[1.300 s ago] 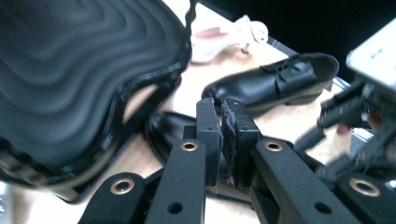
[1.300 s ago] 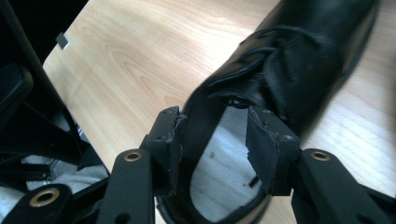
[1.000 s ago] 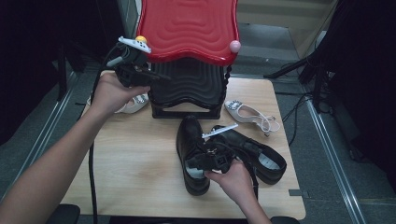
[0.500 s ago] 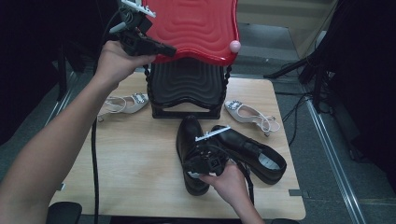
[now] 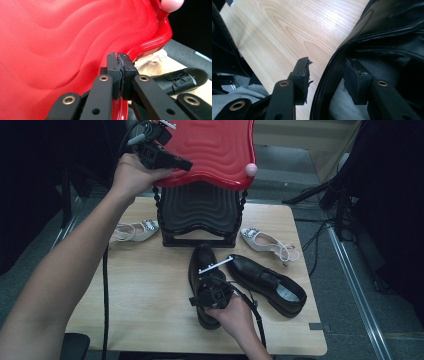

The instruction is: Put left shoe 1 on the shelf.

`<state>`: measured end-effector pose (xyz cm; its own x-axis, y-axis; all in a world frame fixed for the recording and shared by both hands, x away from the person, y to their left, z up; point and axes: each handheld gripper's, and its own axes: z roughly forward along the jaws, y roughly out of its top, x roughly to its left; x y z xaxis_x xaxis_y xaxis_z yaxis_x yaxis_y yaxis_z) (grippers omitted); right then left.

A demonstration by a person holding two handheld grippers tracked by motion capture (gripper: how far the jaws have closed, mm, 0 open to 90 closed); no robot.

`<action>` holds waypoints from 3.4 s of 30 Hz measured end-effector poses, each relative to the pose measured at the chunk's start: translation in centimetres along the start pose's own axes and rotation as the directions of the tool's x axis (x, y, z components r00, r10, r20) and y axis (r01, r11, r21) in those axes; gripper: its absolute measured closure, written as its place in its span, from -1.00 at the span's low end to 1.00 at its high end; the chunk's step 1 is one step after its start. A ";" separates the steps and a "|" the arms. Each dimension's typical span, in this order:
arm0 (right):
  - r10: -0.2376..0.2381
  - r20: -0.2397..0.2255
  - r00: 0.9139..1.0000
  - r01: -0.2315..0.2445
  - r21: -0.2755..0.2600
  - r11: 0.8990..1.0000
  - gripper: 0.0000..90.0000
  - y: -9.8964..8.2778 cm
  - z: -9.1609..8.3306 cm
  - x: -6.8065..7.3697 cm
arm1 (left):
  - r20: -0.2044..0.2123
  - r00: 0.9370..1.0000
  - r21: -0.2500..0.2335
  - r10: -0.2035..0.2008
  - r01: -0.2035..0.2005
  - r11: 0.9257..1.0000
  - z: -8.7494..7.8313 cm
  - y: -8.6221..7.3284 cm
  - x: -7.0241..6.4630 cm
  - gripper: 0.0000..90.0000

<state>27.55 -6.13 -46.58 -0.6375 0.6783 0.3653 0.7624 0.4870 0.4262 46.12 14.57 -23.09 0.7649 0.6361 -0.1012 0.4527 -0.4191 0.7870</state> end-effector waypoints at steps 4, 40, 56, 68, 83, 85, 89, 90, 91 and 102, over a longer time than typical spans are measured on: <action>-0.001 0.017 1.000 0.001 0.020 1.000 0.29 0.2 0.8 0.0 | -0.009 1.000 -0.003 -0.010 0.010 1.000 0.4 0.1 -0.1 0.97; 0.077 -0.086 0.993 -0.081 -0.046 0.996 0.94 0.1 -3.5 -3.5 | -0.021 0.999 -0.006 -0.032 0.032 0.999 1.5 0.7 -0.2 1.00; -0.014 -0.190 0.982 -0.010 -0.128 0.992 0.94 1.7 -7.4 -0.8 | -0.024 0.999 0.005 -0.036 0.036 0.999 1.4 0.7 -0.1 1.00; -0.093 -0.079 0.993 0.072 -0.230 0.971 0.94 6.8 -11.0 0.0 | -0.022 0.999 0.009 -0.044 0.044 0.999 1.4 0.7 -0.1 1.00; -0.106 0.178 0.978 0.156 -0.294 0.943 0.94 13.2 -6.9 -1.8 | -0.026 0.999 0.015 -0.041 0.042 0.999 1.2 0.6 -0.2 1.00; -0.127 0.219 0.967 0.191 -0.300 0.935 0.94 13.5 -6.2 -1.5 | -0.027 0.999 0.019 -0.038 0.038 0.999 1.2 0.6 -0.2 1.00; -0.139 0.261 0.955 0.218 -0.303 0.928 0.94 14.2 -5.4 -1.3 | -0.029 0.999 0.022 -0.032 0.032 0.999 1.1 0.5 -0.3 1.00; -0.142 0.281 0.949 0.230 -0.309 0.923 0.94 14.7 -4.8 -1.3 | -0.031 0.999 0.023 -0.033 0.033 0.999 1.1 0.5 -0.3 1.00; -0.142 0.281 0.949 0.230 -0.309 0.923 0.94 14.7 -4.8 -1.3 | -0.033 0.999 0.021 -0.033 0.034 0.999 1.1 0.5 -0.3 1.00; -0.124 0.270 0.955 0.226 -0.389 0.893 0.93 17.1 -3.0 -1.9 | -0.033 0.998 0.013 -0.047 0.047 0.999 1.0 0.4 -0.3 1.00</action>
<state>41.46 -0.78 -37.53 -0.6732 0.7359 0.0720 0.4934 0.3746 0.7850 46.57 13.58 -23.41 0.7274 0.6760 -0.1181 0.4945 -0.3970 0.7732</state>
